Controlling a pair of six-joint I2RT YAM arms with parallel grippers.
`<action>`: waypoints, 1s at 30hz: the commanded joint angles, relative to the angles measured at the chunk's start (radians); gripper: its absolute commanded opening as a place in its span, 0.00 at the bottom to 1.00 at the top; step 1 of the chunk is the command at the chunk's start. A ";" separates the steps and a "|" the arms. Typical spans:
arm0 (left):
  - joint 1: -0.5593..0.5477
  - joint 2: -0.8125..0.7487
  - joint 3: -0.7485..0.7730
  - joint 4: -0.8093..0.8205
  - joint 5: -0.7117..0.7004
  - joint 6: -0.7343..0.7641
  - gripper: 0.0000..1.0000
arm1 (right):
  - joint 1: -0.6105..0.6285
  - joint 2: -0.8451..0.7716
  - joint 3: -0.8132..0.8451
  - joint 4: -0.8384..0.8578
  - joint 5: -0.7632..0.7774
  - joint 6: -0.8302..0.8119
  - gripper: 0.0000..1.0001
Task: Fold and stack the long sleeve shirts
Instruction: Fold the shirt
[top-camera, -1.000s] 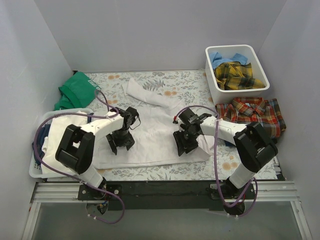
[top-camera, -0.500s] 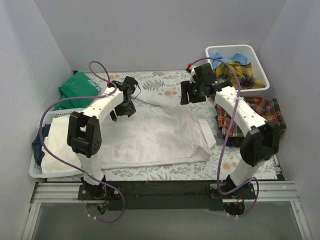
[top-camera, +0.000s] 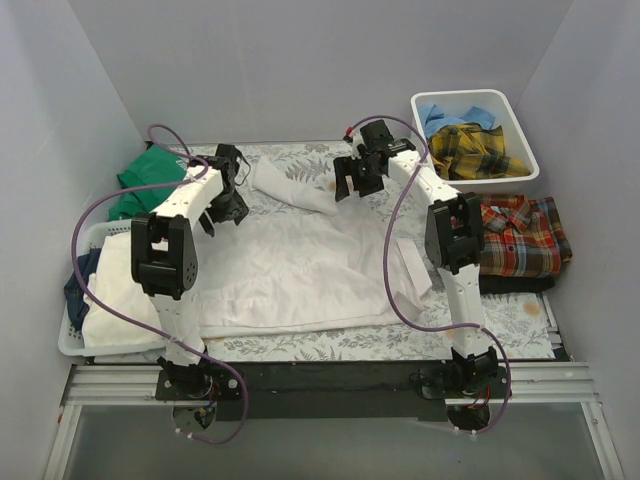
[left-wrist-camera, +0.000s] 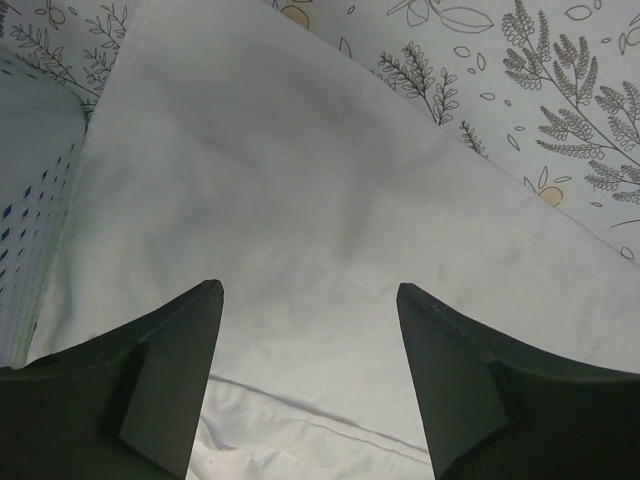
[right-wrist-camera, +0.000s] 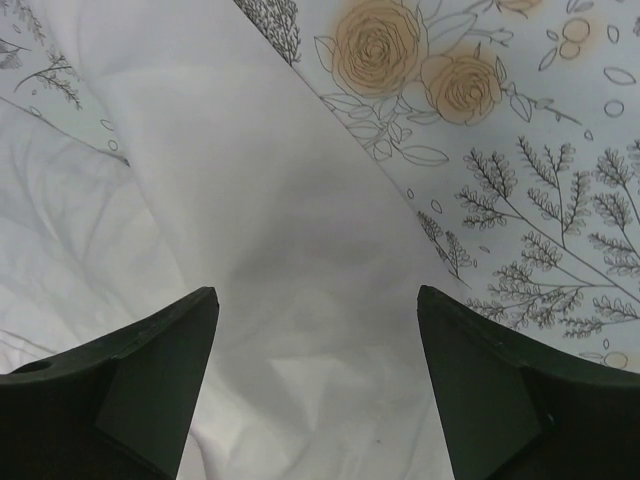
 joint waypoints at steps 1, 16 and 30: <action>0.007 0.015 0.048 0.020 0.026 0.029 0.70 | -0.002 0.027 0.064 0.067 -0.051 -0.038 0.89; 0.062 0.052 0.057 0.036 0.044 0.040 0.71 | 0.030 0.095 -0.002 0.091 -0.026 -0.085 0.78; 0.082 0.072 0.070 0.057 0.060 0.063 0.71 | -0.019 -0.008 -0.042 0.069 0.188 -0.024 0.01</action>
